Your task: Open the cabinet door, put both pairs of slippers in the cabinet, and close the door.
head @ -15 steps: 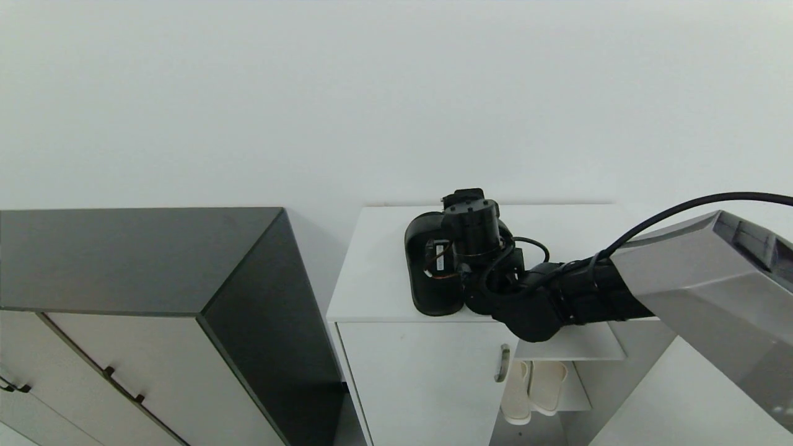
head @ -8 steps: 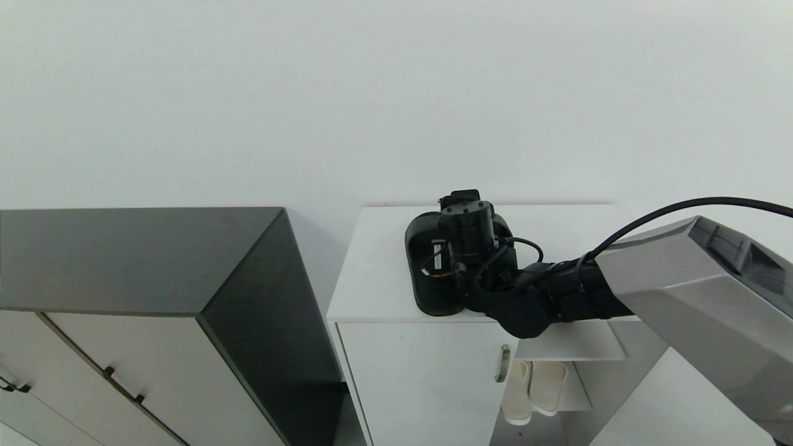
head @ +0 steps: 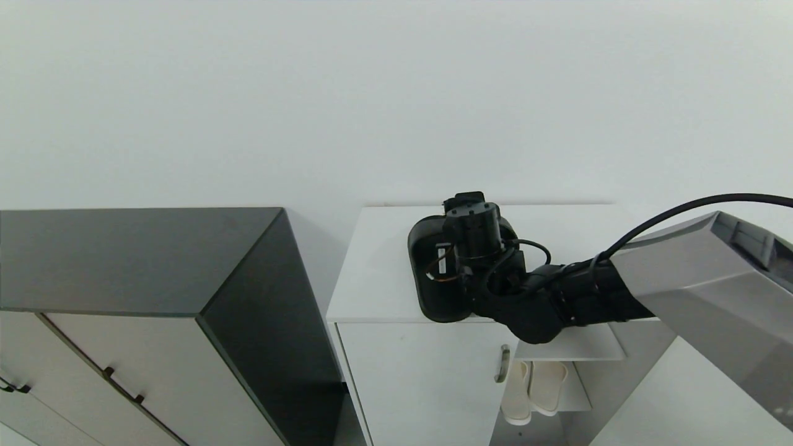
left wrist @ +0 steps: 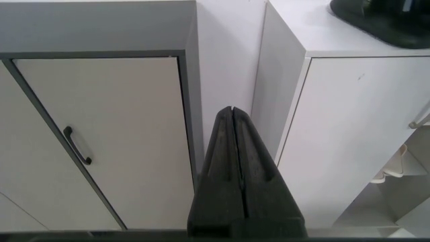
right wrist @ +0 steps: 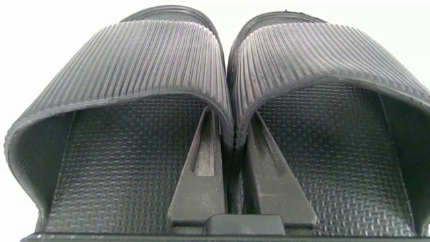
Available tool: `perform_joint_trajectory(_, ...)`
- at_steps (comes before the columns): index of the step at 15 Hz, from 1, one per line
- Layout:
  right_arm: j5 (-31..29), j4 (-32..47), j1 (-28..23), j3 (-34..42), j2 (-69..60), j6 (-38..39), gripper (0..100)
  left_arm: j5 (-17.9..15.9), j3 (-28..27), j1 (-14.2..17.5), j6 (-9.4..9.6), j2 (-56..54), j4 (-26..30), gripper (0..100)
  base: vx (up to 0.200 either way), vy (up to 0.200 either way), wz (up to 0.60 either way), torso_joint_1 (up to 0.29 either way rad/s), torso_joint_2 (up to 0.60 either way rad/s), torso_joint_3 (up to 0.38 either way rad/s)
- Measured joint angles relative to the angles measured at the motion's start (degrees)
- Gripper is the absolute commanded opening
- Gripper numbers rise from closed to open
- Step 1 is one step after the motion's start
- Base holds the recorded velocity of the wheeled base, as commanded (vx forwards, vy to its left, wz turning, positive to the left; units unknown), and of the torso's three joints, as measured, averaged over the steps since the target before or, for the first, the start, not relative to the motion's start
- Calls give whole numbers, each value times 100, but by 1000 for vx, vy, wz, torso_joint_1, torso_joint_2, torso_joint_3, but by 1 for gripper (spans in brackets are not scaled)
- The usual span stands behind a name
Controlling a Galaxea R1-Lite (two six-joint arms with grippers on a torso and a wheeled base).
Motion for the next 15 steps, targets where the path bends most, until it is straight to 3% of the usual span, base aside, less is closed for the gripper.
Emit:
perform_joint_trajectory(9, 769, -334, 684, 3021, -2057, 44, 0, 2, 0, 0, 0, 0, 0, 0, 0, 0, 0, 0, 0, 0)
perform_joint_trajectory(15, 837, -482, 946, 3519, -2553, 195, 0, -6, -5, 0, 0, 0, 0, 0, 0, 0, 0, 0, 0, 0)
